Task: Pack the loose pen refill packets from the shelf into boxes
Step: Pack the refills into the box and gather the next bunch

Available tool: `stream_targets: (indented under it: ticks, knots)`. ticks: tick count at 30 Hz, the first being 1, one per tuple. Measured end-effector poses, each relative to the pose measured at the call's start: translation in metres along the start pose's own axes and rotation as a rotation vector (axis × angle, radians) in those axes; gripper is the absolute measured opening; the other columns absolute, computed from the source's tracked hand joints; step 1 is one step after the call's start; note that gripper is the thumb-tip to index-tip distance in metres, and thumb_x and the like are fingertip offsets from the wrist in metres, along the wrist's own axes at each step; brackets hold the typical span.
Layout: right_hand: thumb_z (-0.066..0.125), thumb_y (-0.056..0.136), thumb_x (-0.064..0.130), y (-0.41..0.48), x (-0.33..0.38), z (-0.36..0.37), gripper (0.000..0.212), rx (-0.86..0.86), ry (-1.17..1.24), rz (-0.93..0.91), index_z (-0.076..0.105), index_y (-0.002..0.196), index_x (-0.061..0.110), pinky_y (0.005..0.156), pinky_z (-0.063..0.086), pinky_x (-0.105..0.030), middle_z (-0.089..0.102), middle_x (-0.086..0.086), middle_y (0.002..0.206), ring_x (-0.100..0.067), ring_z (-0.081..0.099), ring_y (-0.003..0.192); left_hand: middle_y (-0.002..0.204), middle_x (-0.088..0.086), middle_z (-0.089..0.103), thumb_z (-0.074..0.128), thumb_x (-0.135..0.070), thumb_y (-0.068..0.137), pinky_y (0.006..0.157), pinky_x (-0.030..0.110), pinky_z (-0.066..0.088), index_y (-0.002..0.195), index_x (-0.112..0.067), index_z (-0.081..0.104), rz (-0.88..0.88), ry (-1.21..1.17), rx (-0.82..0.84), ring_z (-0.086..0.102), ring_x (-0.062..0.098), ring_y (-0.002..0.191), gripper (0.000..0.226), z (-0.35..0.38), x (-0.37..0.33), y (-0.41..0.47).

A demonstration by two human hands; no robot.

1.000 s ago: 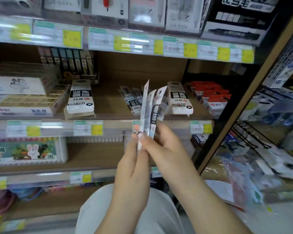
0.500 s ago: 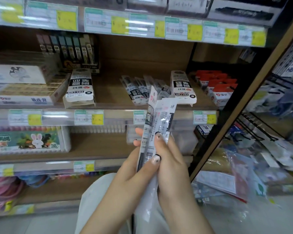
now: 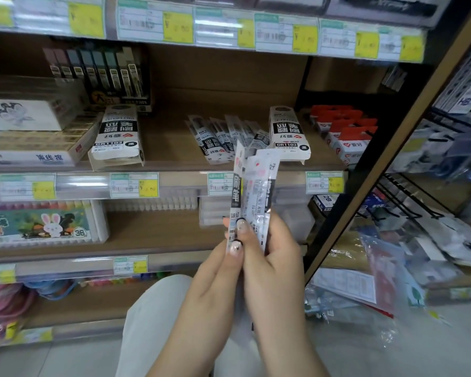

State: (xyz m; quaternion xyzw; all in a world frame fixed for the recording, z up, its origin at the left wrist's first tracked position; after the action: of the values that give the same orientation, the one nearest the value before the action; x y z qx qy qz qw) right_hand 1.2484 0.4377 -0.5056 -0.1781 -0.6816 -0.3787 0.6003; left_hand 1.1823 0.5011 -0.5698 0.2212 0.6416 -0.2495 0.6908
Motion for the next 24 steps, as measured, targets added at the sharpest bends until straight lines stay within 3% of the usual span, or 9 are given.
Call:
stream_targets:
  ticks: [3,7,9,11,14,17,20,22,24]
  knots:
    - [0.047,0.085,0.044,-0.003,-0.003,-0.002,0.028,-0.032,0.095,0.05,0.065,0.091,0.023,0.07,0.053,-0.023,0.073,0.002,0.086,-0.012,0.068,0.08,0.109,-0.026,0.067,0.045,-0.041,0.092,0.075,0.001,0.043,0.106,-0.053,0.064,0.154,-0.024,0.043,0.059,-0.012,0.102,0.026,0.014,-0.04,-0.029]
    - [0.039,0.074,0.061,-0.006,-0.007,0.001,0.045,-0.062,0.165,0.139,0.064,0.089,0.026,0.068,0.047,-0.01,0.071,0.007,0.086,-0.004,0.065,0.078,0.091,-0.037,0.066,0.039,-0.045,0.079,0.067,-0.005,0.039,0.085,-0.059,0.067,0.156,-0.051,0.06,0.057,-0.022,0.091,0.032,0.022,-0.052,-0.032]
    - [0.037,0.074,0.062,-0.007,-0.008,0.004,0.05,-0.039,0.145,0.164,0.062,0.092,0.023,0.066,0.043,-0.007,0.069,0.01,0.084,0.0,0.063,0.075,0.077,-0.03,0.068,0.038,-0.043,0.082,0.06,-0.005,0.039,0.076,-0.045,0.07,0.121,-0.03,0.032,0.059,-0.021,0.078,0.032,0.022,-0.049,-0.026]
    - [0.047,0.075,0.058,-0.006,-0.015,0.006,0.041,0.028,0.192,0.24,0.064,0.093,0.024,0.068,0.046,-0.013,0.069,0.009,0.083,-0.002,0.064,0.076,0.057,-0.011,0.056,0.047,-0.037,0.095,0.041,0.007,0.038,0.067,-0.029,0.062,-0.02,-0.097,0.045,0.053,-0.003,0.05,0.033,0.02,-0.036,-0.021]
    - [0.075,0.07,0.036,-0.005,-0.023,0.011,0.022,0.139,0.443,0.412,0.072,0.091,0.029,0.071,0.054,-0.025,0.074,0.0,0.089,-0.01,0.068,0.082,0.045,-0.01,0.034,0.061,-0.041,0.07,0.037,0.012,0.023,0.06,-0.032,0.057,-0.047,-0.211,0.158,0.028,0.005,0.035,0.015,0.018,-0.03,-0.022]
    - [0.074,0.054,0.041,-0.004,-0.023,0.01,0.042,0.148,0.542,0.436,0.075,0.091,0.022,0.073,0.055,-0.025,0.075,-0.007,0.094,-0.014,0.069,0.083,0.043,-0.01,0.033,0.059,-0.042,0.067,0.037,0.012,0.024,0.057,-0.035,0.056,-0.036,-0.252,0.246,0.027,0.005,0.034,0.013,0.021,-0.029,-0.025]
    - [0.074,0.066,0.034,-0.002,-0.022,0.006,0.032,0.12,0.466,0.372,0.074,0.091,0.015,0.067,0.055,-0.021,0.076,-0.004,0.088,-0.01,0.07,0.078,0.045,-0.011,0.045,0.06,-0.036,0.074,0.038,0.014,0.033,0.061,-0.036,0.062,-0.028,-0.236,0.276,0.041,0.005,0.037,0.013,0.027,-0.035,-0.026]
    - [0.057,0.072,0.022,0.001,-0.018,-0.001,0.025,0.09,0.262,0.291,0.072,0.089,0.012,0.064,0.051,-0.017,0.074,-0.005,0.083,-0.013,0.069,0.075,0.065,-0.009,0.067,0.058,-0.014,0.084,0.055,0.013,0.046,0.08,-0.032,0.072,-0.091,-0.128,0.148,0.064,0.005,0.062,0.023,0.02,-0.022,-0.013]
    - [0.046,0.072,0.019,0.004,-0.01,-0.005,0.03,0.11,0.067,0.199,0.068,0.088,0.007,0.064,0.047,-0.022,0.07,-0.012,0.088,-0.026,0.065,0.079,0.088,0.0,0.071,0.042,0.0,0.095,0.075,0.014,0.041,0.107,-0.013,0.067,-0.135,-0.099,0.048,0.064,0.01,0.087,0.031,0.002,-0.004,-0.015]
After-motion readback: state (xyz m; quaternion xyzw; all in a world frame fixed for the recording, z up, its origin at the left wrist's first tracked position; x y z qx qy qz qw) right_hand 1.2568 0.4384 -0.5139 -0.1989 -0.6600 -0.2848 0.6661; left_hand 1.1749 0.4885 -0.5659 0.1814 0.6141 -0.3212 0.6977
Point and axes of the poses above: each hand's wrist, its own y-axis towards the middle knuckle, its own z-axis out of the palm, x = y × z, the point moved 8 cm from there along y, towards the middle knuckle
